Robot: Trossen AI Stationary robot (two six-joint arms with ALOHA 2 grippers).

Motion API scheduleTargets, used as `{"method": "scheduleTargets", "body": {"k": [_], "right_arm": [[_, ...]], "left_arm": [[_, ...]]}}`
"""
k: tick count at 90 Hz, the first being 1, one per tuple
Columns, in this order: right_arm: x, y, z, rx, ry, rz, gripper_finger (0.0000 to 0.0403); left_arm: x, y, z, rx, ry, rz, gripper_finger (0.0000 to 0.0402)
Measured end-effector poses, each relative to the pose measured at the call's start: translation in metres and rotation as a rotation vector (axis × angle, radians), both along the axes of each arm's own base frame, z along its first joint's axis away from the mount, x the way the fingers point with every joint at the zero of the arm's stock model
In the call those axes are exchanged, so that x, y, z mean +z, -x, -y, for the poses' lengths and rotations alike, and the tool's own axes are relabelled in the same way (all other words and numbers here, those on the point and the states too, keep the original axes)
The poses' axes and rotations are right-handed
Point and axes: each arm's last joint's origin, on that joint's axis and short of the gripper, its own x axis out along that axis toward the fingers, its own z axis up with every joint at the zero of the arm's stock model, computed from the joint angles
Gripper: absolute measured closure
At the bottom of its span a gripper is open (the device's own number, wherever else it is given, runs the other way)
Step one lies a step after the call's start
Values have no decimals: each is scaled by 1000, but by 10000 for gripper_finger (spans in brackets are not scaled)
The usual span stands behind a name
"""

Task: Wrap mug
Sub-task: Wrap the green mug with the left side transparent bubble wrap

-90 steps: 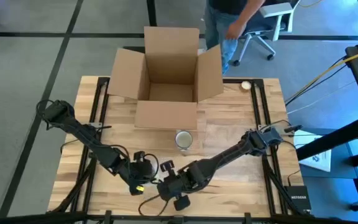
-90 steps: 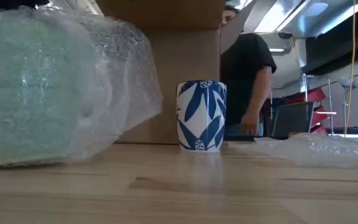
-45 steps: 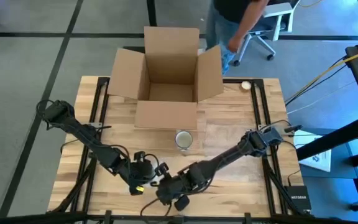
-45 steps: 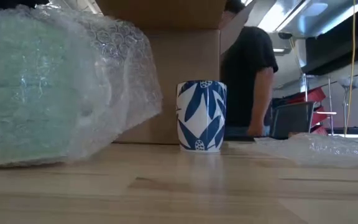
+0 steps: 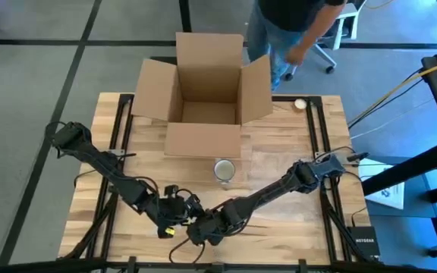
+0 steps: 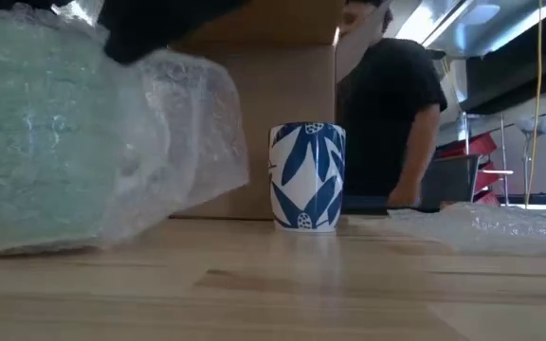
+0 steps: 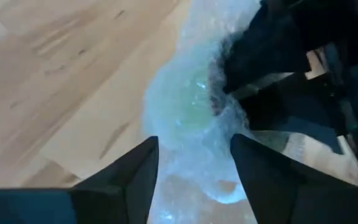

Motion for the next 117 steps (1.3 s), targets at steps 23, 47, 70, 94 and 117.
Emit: {"method": "scheduleTargets", "body": {"k": [23,47,70,94,117], "right_arm": [[4,-6,-3,19,-21,70,207],[-2,-9,-1,17,-33,57,208],[-13,-4,-3,-4,-94,4,239],[-23,-1,-3,-25,-43,-15,271],[-28,-2,-2,-3,-67,-47,297]], "left_arm": [[1,-2,1,-41,4,19,290],[-1,2,0,-47,6,-36,290],[3,4,2,-42,7,-18,290],[15,6,2,-50,56,42,290],[21,2,4,-65,67,105,290]]}}
